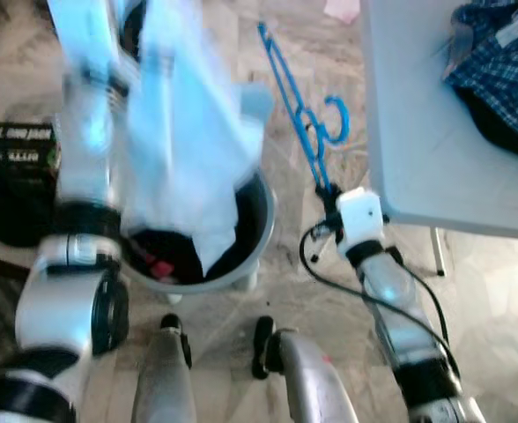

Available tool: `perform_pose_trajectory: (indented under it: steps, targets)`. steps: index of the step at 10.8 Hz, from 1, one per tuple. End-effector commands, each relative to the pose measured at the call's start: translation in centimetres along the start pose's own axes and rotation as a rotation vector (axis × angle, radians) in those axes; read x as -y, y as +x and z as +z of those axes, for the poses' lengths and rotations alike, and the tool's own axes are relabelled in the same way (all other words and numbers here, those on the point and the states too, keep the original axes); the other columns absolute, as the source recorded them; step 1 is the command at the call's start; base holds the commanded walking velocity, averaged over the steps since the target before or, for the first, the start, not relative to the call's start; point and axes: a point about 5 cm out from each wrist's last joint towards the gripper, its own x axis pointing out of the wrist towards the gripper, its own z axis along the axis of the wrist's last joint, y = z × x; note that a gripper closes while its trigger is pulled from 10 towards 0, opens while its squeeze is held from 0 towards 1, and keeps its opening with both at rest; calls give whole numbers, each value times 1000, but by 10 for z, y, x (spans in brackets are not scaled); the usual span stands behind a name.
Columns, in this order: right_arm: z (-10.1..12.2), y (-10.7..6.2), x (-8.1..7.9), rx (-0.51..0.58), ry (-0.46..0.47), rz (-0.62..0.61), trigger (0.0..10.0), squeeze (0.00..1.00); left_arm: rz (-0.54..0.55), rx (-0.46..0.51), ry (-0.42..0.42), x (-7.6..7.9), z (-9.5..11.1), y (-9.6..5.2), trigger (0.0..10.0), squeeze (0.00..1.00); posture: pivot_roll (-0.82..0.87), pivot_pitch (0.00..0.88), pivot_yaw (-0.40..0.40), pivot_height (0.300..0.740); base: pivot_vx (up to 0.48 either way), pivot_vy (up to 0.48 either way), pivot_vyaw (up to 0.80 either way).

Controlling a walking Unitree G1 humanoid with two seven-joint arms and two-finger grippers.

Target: Hang hanger

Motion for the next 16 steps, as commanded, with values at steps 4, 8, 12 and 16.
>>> perform_pose_trajectory:
  steps: [4,8,12,16]
  targets:
    - [-13,-8,6,-36,-6,-48,10000,0,-223,-133,74,69,-45,-80,0,0,68,238,-84,740,0,0,0]
    - [-17,-11,12,-52,-21,-44,10000,0,-479,-583,195,71,-94,-217,0,0,75,256,-105,740,0,0,0]
    - [-19,-10,9,-57,-24,-23,10000,0,-772,-1159,171,70,-101,-330,0,0,87,268,-110,740,0,0,0]
    - [-18,-10,9,-55,-30,-8,10000,0,-501,-1258,256,42,-106,-330,10000,1000,82,268,-119,740,0,0,0]
